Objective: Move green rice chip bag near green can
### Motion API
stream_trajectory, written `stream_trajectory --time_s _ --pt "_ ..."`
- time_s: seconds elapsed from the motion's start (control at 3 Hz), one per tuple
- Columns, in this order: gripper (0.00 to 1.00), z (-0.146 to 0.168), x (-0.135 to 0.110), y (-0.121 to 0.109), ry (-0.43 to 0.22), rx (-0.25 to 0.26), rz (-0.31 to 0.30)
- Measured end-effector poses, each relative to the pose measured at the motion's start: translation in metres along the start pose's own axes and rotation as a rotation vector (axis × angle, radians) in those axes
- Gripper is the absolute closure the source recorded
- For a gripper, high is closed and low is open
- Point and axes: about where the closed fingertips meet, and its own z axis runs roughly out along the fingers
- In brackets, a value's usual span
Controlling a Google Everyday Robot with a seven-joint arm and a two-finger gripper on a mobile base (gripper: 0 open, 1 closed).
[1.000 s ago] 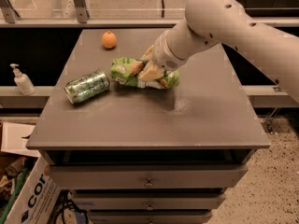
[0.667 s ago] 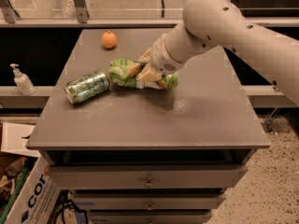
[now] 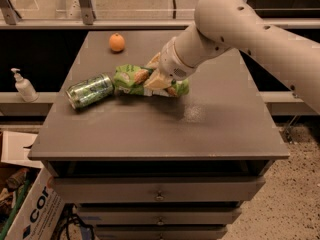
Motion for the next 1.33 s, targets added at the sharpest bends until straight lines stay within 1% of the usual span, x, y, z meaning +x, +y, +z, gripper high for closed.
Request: stream_trajectory --time_s 0.33,0.67,1.0,1.33 --pt "0.35 -0.004 -0.007 0.003 -0.018 -0.01 0.001" --pt "0.13 -0.009 -0.011 0.004 -0.03 -0.012 0.003" --pt "0.0 -0.021 -0.016 0.004 -0.047 0.0 0.001" --pt "0.0 -0.06 -0.001 0.003 -0.078 0.054 0.032"
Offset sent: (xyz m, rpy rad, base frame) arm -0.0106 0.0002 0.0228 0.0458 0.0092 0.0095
